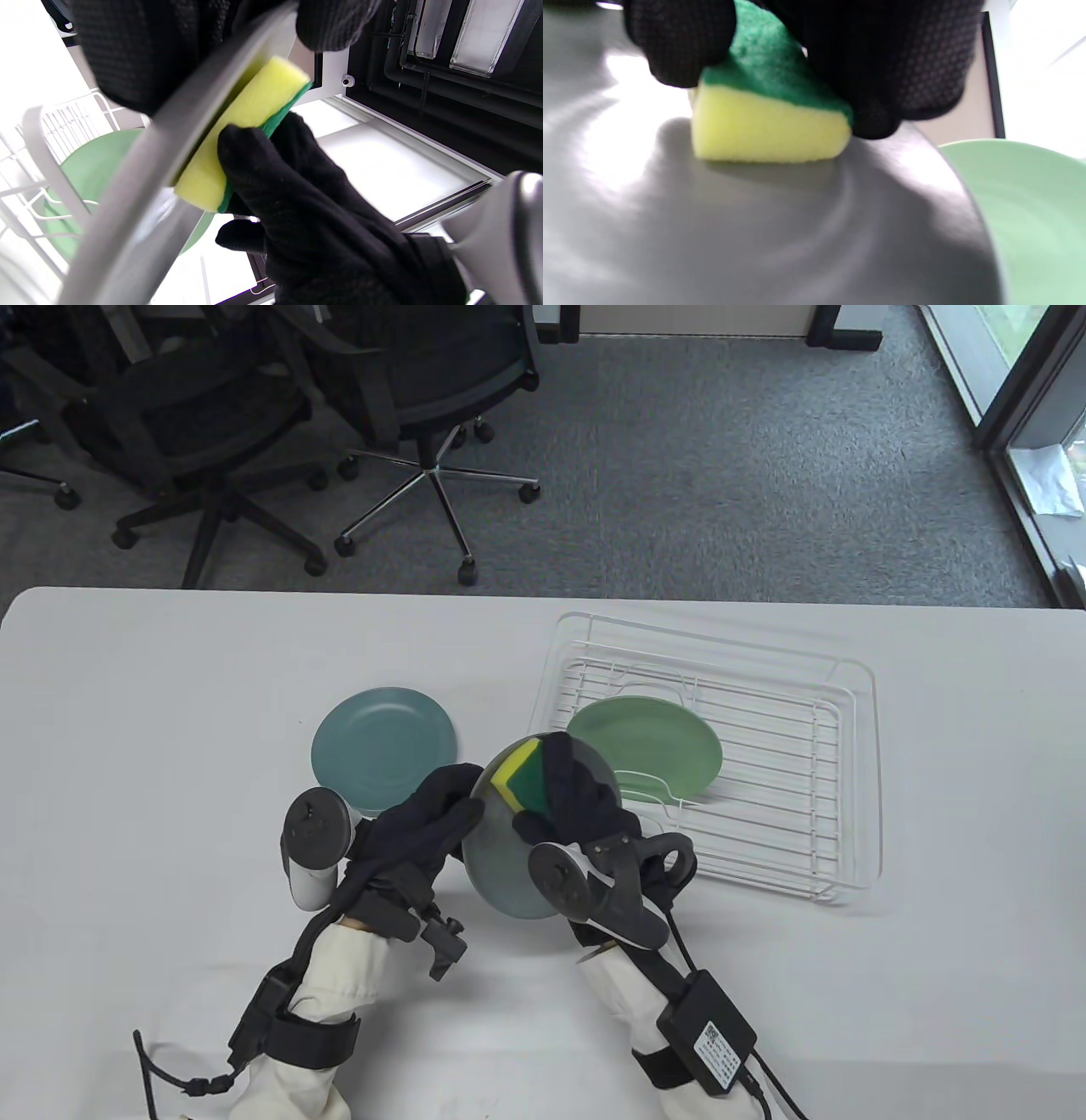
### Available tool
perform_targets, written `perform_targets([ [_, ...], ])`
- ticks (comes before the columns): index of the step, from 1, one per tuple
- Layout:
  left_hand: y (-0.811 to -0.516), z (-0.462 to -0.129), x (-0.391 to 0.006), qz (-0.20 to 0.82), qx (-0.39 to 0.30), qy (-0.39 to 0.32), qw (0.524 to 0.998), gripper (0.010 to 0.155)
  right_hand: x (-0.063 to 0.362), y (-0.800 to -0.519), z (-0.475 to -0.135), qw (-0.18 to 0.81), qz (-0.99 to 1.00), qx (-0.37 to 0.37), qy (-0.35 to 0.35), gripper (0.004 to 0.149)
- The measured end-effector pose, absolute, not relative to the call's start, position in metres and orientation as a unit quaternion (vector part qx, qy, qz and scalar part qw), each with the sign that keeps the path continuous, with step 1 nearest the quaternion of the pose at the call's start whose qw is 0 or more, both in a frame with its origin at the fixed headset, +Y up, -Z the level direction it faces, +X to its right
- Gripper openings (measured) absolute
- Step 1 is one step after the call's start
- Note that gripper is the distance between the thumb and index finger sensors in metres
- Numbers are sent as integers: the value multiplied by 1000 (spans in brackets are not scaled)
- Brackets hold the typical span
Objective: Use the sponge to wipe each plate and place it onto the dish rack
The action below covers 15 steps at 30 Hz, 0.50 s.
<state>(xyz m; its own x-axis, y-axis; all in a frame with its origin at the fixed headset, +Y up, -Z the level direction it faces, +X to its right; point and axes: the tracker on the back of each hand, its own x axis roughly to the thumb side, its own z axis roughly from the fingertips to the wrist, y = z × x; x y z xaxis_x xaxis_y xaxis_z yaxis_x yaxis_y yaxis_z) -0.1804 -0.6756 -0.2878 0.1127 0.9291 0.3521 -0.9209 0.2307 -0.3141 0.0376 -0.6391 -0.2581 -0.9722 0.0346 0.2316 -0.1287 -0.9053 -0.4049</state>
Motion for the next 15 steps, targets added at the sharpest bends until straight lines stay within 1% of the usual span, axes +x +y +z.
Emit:
perform_targets([
  [2, -676, -288, -182, 624, -4, -233, 746, 54, 40, -641, -261, 23, 975, 105, -194, 83],
  [5, -676, -289, -188, 620, 14, -214, 754, 54, 38, -645, -265, 16, 984, 112, -134, 84],
  [7, -677, -290, -193, 631, 25, -197, 750, 55, 35, -646, -266, 11, 986, 124, -108, 84],
  [9, -678, -291, -199, 646, 38, -178, 742, 55, 30, -645, -264, 14, 986, 144, -80, 84],
  [11, -679, -291, -203, 648, 46, -168, 741, 56, 23, -643, -260, 26, 982, 180, -60, 84],
  [14, -679, -291, -203, 644, 47, -164, 746, 56, 13, -640, -253, 52, 968, 242, -42, 84],
  [15, -680, -291, -202, 641, 46, -165, 748, 55, 11, -639, -252, 61, 965, 251, -42, 84],
])
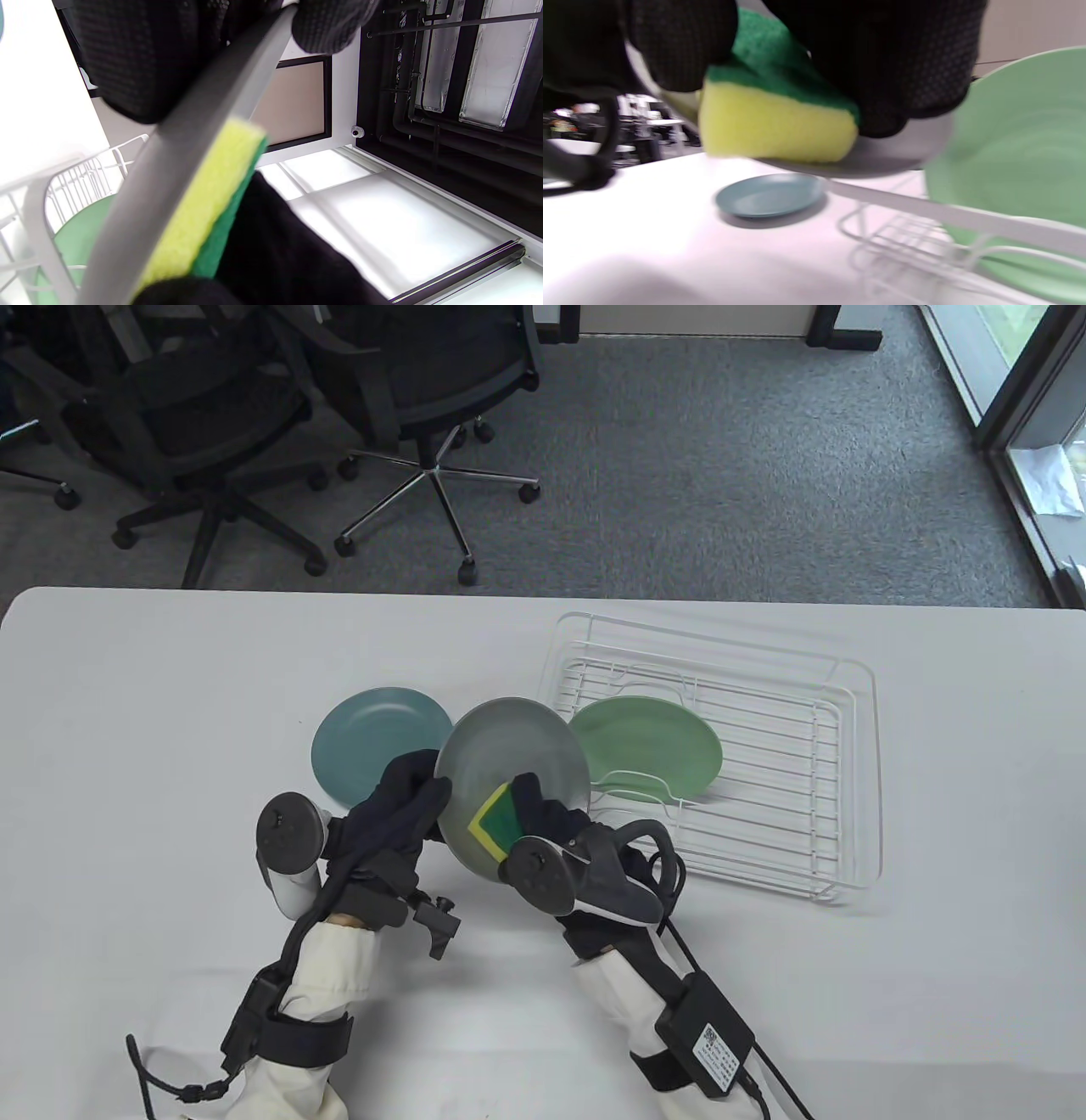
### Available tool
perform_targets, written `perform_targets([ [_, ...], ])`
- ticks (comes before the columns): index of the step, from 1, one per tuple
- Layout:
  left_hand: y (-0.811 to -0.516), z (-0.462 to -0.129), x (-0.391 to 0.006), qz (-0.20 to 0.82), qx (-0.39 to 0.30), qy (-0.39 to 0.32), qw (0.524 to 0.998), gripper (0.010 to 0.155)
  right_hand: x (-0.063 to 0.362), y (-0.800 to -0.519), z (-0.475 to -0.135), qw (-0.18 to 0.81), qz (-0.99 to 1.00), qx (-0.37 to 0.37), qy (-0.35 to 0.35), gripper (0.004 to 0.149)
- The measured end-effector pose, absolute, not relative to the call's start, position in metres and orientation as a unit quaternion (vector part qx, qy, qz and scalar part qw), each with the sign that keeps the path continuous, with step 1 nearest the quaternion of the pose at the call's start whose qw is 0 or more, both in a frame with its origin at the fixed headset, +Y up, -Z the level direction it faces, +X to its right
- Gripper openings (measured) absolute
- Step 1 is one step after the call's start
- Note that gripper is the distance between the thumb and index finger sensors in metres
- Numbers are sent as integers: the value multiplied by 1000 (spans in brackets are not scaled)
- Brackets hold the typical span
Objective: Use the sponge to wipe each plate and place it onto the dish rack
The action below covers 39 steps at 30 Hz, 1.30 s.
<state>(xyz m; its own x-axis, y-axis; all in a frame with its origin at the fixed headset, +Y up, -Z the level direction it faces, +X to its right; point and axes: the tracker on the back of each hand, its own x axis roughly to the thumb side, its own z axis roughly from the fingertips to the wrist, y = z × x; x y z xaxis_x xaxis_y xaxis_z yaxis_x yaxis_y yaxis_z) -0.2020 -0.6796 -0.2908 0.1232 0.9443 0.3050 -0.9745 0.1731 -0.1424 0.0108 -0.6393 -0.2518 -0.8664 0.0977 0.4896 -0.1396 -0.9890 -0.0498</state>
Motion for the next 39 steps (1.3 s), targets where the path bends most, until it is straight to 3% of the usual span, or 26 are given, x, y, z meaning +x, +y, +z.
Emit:
perform_targets([
  [8, -677, -289, -194, 635, 23, -197, 746, 55, 16, -644, -254, 72, 966, 199, -145, 84],
  [12, -675, -287, -190, 630, 30, -199, 750, 54, 25, -650, -262, 57, 969, 178, -164, 83],
  [19, -674, -287, -201, 639, 57, -165, 750, 55, 33, -656, -272, 43, 984, 154, -77, 84],
  [25, -679, -288, -203, 640, 57, -141, 753, 56, 18, -647, -263, 10, 981, 193, 20, 84],
  [29, -680, -288, -203, 639, 56, -137, 755, 57, 7, -640, -253, 24, 970, 240, 41, 85],
  [34, -676, -286, -198, 640, 42, -162, 750, 57, 5, -632, -246, 74, 961, 265, -19, 85],
  [39, -675, -284, -185, 636, 6, -207, 743, 56, 15, -632, -249, 87, 963, 211, -140, 84],
])
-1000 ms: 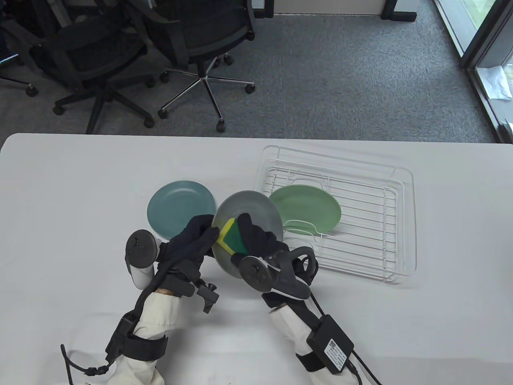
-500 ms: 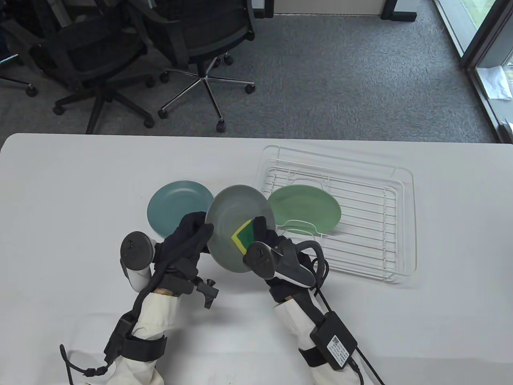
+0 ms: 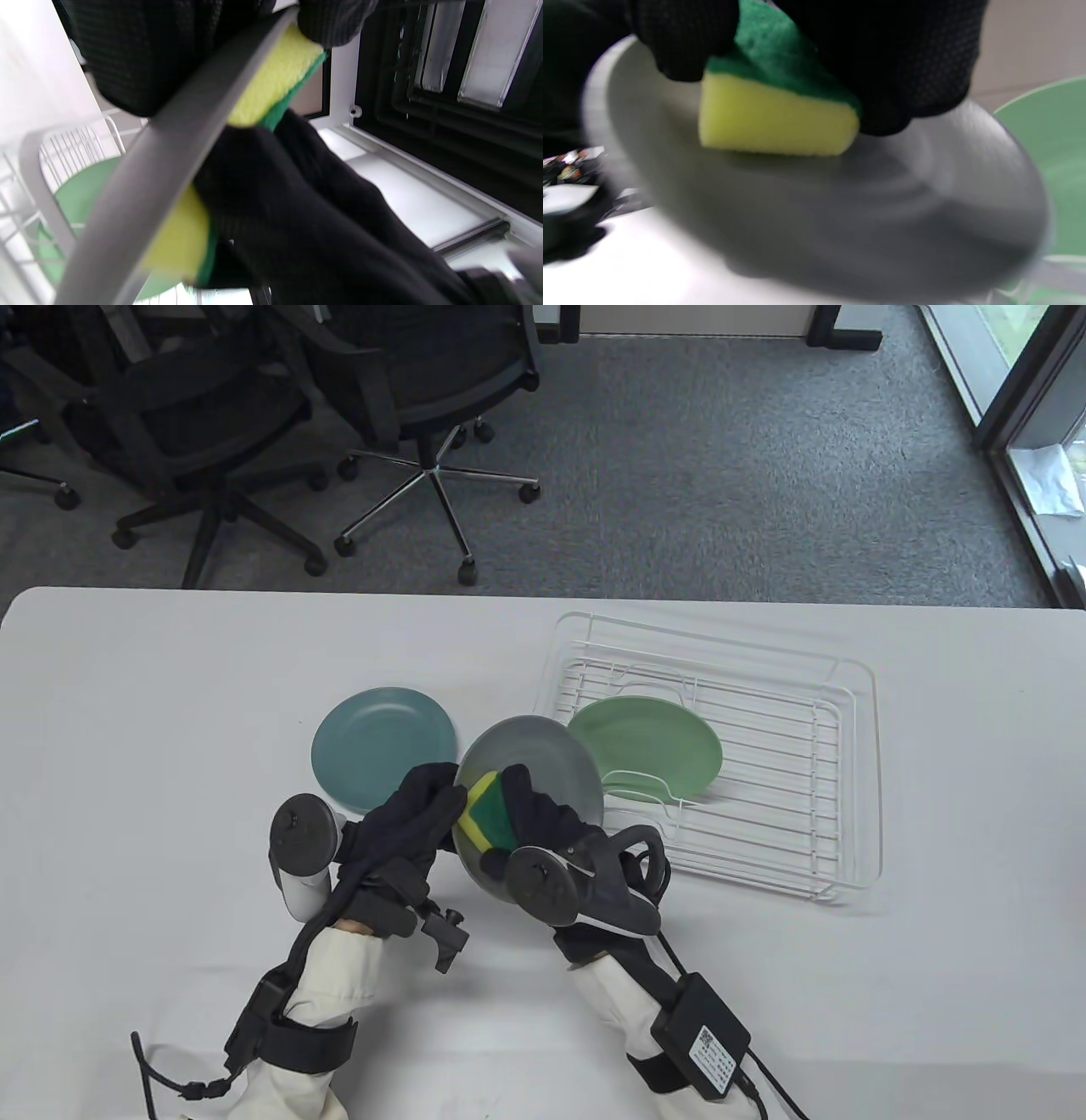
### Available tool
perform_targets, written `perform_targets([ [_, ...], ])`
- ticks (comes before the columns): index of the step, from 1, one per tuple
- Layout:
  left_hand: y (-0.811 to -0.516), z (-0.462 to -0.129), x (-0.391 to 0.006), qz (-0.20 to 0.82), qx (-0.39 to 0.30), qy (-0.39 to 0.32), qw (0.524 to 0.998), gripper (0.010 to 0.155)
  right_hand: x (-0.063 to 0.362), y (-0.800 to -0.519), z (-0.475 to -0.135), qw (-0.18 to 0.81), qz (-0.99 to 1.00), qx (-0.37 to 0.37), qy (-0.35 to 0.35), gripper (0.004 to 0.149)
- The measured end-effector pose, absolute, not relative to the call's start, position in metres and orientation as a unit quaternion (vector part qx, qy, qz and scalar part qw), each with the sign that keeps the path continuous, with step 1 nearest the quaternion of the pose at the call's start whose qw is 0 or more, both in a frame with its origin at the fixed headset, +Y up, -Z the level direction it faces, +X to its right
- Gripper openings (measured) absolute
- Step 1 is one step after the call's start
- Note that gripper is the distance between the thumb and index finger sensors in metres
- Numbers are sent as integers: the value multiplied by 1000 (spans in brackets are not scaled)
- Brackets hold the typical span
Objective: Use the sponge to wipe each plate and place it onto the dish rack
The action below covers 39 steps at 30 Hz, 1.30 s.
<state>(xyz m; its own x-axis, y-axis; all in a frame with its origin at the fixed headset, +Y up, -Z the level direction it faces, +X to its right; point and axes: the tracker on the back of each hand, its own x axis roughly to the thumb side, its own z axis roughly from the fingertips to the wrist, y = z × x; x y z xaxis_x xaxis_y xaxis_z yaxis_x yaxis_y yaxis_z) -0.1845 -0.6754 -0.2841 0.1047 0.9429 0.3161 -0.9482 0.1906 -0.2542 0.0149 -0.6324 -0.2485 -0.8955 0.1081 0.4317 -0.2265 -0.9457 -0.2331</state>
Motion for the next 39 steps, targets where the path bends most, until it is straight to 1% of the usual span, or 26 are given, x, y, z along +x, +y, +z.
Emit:
perform_targets([
  [3, -675, -284, -178, 619, -8, -232, 750, 55, 23, -634, -253, 71, 965, 179, -177, 83],
  [6, -675, -284, -175, 614, -21, -246, 750, 56, 32, -639, -259, 72, 968, 154, -184, 83],
  [9, -674, -284, -175, 603, -17, -250, 758, 57, 40, -643, -266, 57, 974, 133, -174, 83],
  [14, -674, -284, -178, 609, 4, -246, 754, 57, 45, -648, -271, 30, 980, 113, -158, 83],
  [18, -674, -284, -183, 621, 24, -228, 749, 57, 46, -650, -274, 23, 986, 110, -120, 83],
  [24, -679, -286, -191, 642, 41, -178, 744, 58, 39, -651, -274, 39, 988, 140, -45, 84],
  [28, -682, -288, -194, 645, 41, -166, 745, 58, 30, -649, -269, 54, 984, 173, -1, 84],
  [33, -684, -288, -195, 640, 40, -157, 751, 58, 17, -642, -260, 93, 961, 258, 36, 85],
  [35, -684, -288, -194, 641, 34, -159, 750, 58, 14, -640, -256, 107, 955, 276, 21, 84],
  [37, -684, -288, -192, 645, 24, -168, 745, 57, 12, -637, -254, 113, 954, 276, -16, 84],
  [39, -684, -288, -188, 649, 10, -182, 739, 56, 13, -637, -252, 113, 956, 262, -66, 83],
])
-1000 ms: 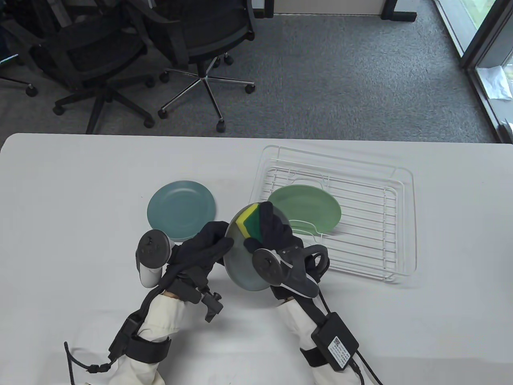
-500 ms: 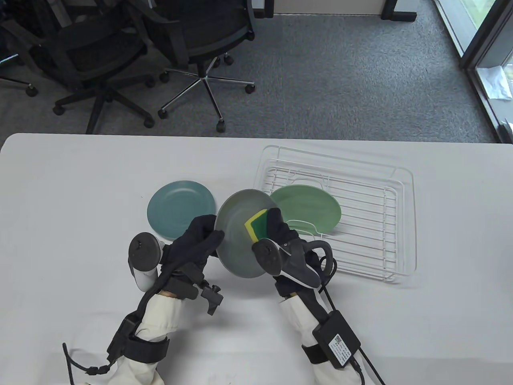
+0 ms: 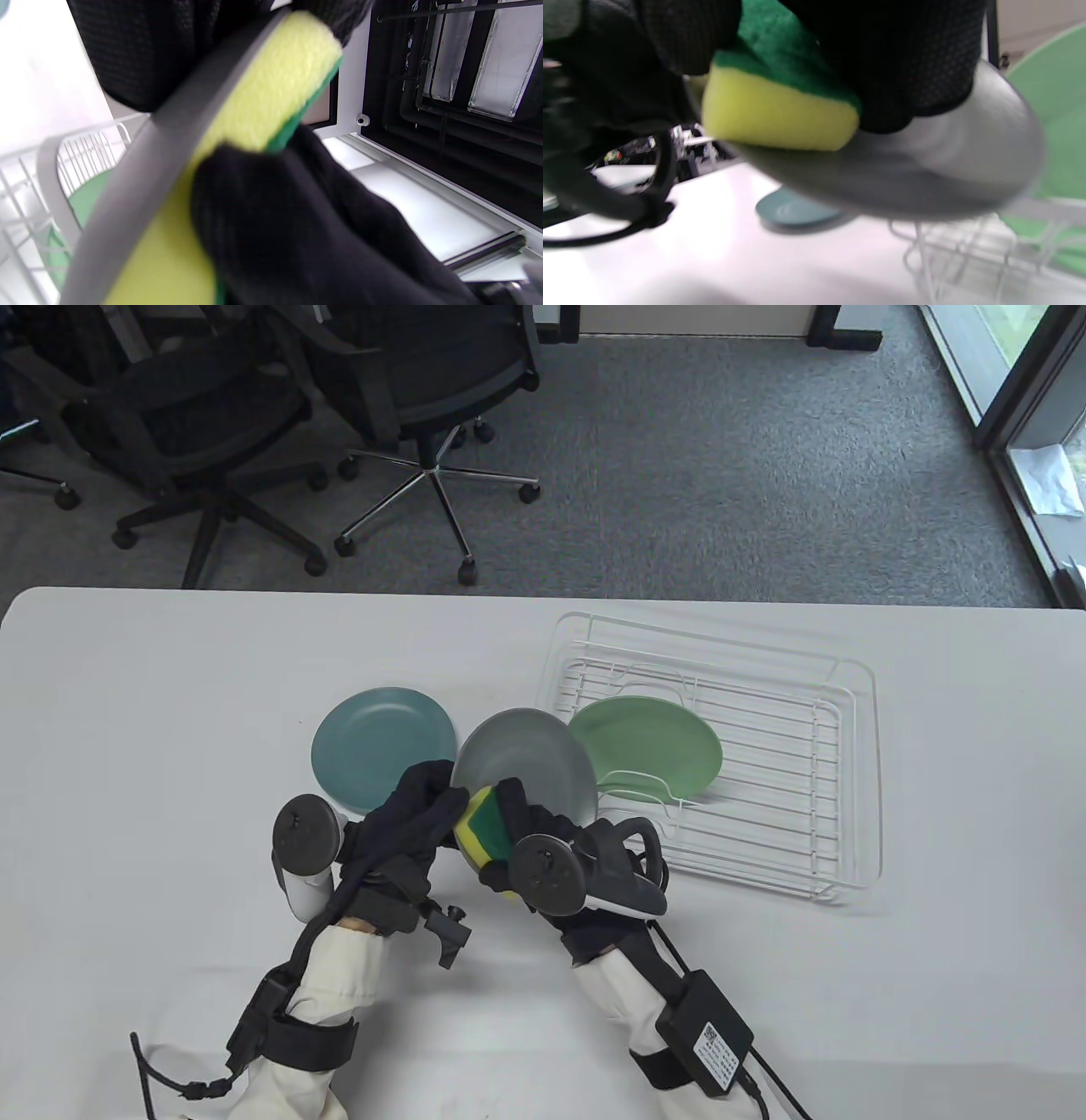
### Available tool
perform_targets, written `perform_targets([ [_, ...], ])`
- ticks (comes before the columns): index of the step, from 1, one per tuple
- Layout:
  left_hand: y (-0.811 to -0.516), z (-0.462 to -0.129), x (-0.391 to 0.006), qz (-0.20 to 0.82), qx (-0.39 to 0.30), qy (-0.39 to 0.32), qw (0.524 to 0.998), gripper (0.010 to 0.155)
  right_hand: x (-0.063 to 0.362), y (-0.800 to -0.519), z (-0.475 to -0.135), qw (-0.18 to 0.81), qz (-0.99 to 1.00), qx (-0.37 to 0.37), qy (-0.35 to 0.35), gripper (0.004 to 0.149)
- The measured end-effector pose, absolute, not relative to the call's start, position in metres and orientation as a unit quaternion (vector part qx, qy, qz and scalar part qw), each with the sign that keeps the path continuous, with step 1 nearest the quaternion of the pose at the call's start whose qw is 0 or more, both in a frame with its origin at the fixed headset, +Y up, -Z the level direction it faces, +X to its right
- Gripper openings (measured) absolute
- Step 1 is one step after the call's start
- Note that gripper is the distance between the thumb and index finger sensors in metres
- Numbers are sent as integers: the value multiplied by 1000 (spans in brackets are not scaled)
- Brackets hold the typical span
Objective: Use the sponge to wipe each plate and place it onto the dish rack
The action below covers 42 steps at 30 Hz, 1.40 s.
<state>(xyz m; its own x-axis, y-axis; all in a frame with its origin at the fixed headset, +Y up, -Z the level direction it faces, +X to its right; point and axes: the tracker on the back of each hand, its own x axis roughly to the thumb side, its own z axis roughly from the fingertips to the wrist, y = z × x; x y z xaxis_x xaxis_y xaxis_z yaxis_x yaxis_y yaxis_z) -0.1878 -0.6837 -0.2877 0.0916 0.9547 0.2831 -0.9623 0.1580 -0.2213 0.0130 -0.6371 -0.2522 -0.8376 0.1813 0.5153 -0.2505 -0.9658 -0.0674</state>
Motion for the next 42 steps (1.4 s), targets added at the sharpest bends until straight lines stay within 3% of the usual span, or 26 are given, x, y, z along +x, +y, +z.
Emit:
perform_targets([
  [7, -681, -286, -181, 629, -8, -214, 747, 56, 26, -650, -264, 73, 967, 192, -151, 83],
  [15, -684, -288, -189, 649, 13, -181, 739, 57, 53, -659, -280, 30, 985, 111, -128, 82],
  [20, -692, -293, -204, 685, 28, -119, 718, 67, 61, -645, -275, 82, 981, 107, -142, 82],
  [27, -701, -295, -221, 738, 31, -34, 673, 61, 75, -629, -267, 191, 961, 118, -164, 81],
  [36, -711, -296, -224, 802, -11, -1, 598, 61, 77, -629, -267, 273, 944, 144, -121, 81],
  [42, -712, -297, -220, 804, -37, -16, 593, 60, 84, -628, -266, 331, 922, 154, -127, 82],
])
